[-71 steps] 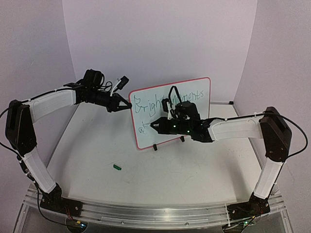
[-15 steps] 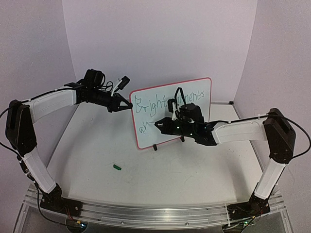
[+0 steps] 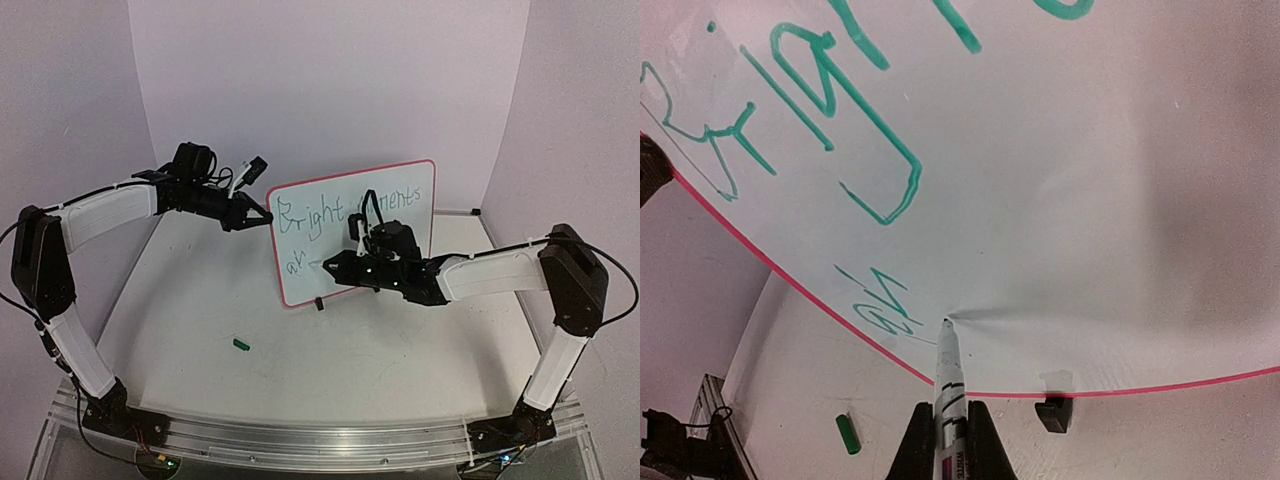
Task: Write a sentence on the whiteboard
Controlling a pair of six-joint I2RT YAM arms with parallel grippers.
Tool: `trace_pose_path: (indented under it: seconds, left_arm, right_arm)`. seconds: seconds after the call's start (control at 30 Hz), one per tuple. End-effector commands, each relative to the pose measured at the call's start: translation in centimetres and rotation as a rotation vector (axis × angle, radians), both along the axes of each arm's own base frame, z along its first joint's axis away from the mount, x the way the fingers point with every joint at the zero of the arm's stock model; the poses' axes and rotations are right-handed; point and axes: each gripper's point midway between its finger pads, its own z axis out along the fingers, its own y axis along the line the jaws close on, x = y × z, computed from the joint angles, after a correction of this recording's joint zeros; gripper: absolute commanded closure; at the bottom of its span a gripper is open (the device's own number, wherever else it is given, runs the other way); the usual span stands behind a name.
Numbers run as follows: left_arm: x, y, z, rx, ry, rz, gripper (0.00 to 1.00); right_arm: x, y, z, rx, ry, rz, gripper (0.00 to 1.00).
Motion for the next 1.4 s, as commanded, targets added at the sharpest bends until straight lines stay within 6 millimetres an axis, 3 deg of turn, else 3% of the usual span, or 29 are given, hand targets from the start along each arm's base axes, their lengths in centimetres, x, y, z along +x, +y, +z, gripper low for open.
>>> trace_pose_path:
  seconds: [0.0,0.2,0.63,1.23,1.37]
  left_arm:
    - [-1.4,-0.7,-1.1,0.029,0.06,-0.04,1.0]
    - [-1.4,-0.7,-1.0,0.027,0.058,-0.041,1.0]
    - [-1.5,-0.7,-0.6,0.024,0.049,-0.041,1.0]
    - [-1.4,-0.7,-1.0,0.029,0.055,-0.039,1.0]
    - [-1.4,-0.7,-1.0,0.029,0.057,-0.039,1.0]
  right_arm:
    - [0.5,-0.1,1.6,0.028,-0.042,-0.013,1.0]
    - [0.8,0.3,2.0,0.039,-0.044,-0.005,1.0]
    - [1.1,0.5,5.3,0.08,-0.101,-0.005,1.0]
    - [1.4,0.7,6.8,0.1,-0.13,-0.006,1.0]
    - [1.4,1.0,6.2,0.093,-0.121,0.0,1.0]
